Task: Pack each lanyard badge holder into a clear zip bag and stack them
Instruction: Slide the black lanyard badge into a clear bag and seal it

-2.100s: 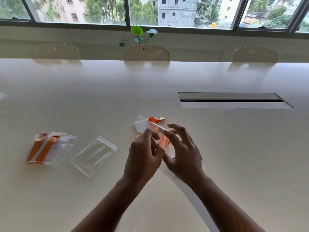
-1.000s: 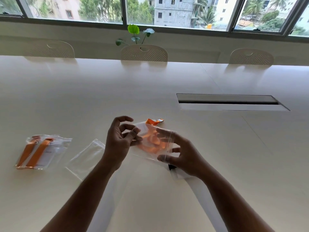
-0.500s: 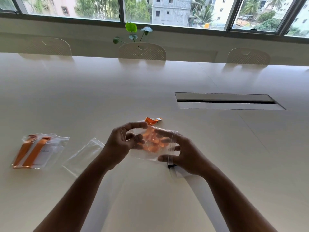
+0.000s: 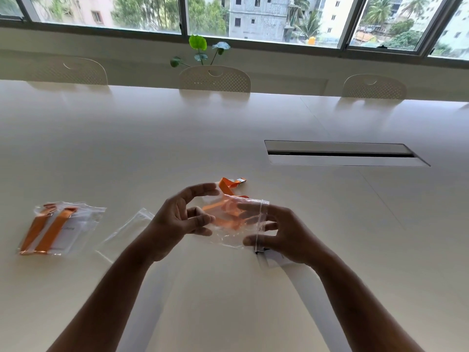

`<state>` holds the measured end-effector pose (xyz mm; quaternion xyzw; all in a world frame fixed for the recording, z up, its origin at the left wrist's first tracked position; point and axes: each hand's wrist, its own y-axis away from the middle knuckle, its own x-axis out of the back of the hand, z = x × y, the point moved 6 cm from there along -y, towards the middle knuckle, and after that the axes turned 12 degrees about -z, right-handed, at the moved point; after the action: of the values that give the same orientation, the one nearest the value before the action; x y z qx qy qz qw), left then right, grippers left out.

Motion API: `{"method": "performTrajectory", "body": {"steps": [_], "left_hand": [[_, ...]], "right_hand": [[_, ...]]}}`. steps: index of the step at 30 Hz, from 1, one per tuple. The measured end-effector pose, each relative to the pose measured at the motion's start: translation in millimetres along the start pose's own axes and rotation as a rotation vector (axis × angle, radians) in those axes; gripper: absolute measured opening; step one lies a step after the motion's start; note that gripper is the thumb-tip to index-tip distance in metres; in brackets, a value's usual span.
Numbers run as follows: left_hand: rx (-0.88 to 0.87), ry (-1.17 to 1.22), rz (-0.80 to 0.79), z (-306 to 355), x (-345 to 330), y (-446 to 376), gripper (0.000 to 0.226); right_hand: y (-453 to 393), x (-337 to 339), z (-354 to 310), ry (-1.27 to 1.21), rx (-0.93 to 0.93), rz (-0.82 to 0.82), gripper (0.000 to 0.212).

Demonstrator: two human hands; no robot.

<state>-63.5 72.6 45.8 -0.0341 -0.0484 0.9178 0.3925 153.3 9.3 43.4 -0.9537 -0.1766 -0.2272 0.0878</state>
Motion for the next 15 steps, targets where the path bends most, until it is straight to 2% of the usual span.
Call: {"method": "performTrajectory", "body": {"steps": [4,7,11,13,15], "left_hand": [[0.007,0.005,0.016,-1,0,3,0.057],[0.007,-0.003,0.093,-2,4,7,0.052],[0.036,-0.051,0.116,-1,4,9,0.045],[0.083,-0.193,0.176,1,1,9,0.046],[0.070,-0.501,0.258,12,-1,12,0.061]], "right_hand": [[5,-2,1,-0.042,0.035,0.103,0.068],[10,6,2,-0.111,0.030,0.239,0.060],[11,2,-4,0.000,0.012,0.201,0.067],[12,1,-6,0.013,0.009,0.184,0.070],[14,0,-9,0.042,0.006,0.167,0.070]]}}
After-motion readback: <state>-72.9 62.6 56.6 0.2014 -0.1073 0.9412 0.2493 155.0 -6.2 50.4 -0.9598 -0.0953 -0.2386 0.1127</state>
